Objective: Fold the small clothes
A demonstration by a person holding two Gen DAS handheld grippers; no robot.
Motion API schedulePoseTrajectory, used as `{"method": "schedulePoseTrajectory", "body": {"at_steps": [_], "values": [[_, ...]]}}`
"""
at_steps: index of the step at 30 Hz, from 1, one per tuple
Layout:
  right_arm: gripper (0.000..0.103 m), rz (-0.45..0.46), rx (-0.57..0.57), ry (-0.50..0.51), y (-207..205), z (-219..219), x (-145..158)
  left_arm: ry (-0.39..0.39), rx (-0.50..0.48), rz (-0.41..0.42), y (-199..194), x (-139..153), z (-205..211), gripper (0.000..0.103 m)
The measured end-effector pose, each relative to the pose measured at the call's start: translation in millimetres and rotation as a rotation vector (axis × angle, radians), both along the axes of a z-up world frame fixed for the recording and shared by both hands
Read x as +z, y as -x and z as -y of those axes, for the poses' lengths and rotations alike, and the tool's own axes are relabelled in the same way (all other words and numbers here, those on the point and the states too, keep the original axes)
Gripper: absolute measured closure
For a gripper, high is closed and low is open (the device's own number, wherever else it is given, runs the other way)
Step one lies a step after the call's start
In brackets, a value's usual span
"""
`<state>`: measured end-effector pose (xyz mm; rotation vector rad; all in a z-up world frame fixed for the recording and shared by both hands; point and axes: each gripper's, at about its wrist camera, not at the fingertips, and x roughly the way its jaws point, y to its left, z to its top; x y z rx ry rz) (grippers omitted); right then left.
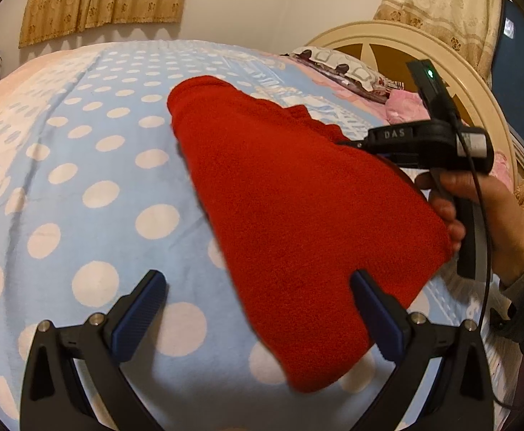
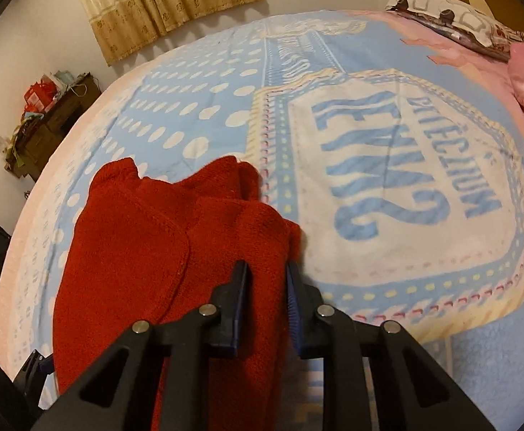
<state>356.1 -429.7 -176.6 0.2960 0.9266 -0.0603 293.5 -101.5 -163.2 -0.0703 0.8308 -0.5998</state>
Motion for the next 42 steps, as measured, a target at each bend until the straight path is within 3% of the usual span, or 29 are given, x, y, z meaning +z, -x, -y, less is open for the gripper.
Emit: {"method": "schedulePoseTrajectory", "body": {"at_steps": [4, 7, 9, 11, 14, 17, 22, 25, 29, 33, 36, 42], "values": [[0.082, 0.017, 0.013, 0.006, 0, 1, 1, -0.007, 0.001, -0.002, 0, -1, 1, 0.000], [0.076, 0.038, -0.006, 0.012, 9, 1, 11, -0.006, 0.003, -0.001, -1, -1, 2, 0.000], [0.060, 0.055, -0.016, 0.023, 23, -2, 20, -0.006, 0.003, -0.001, -1, -1, 2, 0.000], [0.055, 0.086, -0.009, 0.016, 40, -7, 31, -0.006, 0.003, -0.001, -1, -1, 2, 0.000], [0.055, 0.128, 0.023, 0.025, 72, -20, 47, -0.006, 0.002, -0.002, -1, -1, 1, 0.000], [0.055, 0.103, 0.069, 0.037, 93, -35, 45, -0.005, 0.002, -0.002, -1, -1, 1, 0.000], [0.055, -0.011, 0.119, 0.061, 114, -49, 6, -0.010, -0.001, -0.001, -1, -1, 2, 0.000], [0.053, 0.003, 0.078, -0.009, 120, -40, -4, -0.009, -0.002, -0.002, -1, -1, 1, 0.000], [0.049, 0.022, 0.093, 0.057, 125, -48, -2, -0.011, -0.001, 0.000, 0, -1, 2, 0.000], [0.035, 0.026, 0.088, 0.017, 129, -36, 1, 0.001, -0.002, -0.018, -2, -1, 0, 0.000], [0.035, 0.052, 0.090, -0.046, 129, -24, 12, 0.003, 0.003, -0.037, -3, 2, -2, 0.000], [0.035, 0.152, 0.091, -0.061, 107, -6, 39, 0.066, 0.046, -0.096, -11, 13, -11, 0.000]]}}
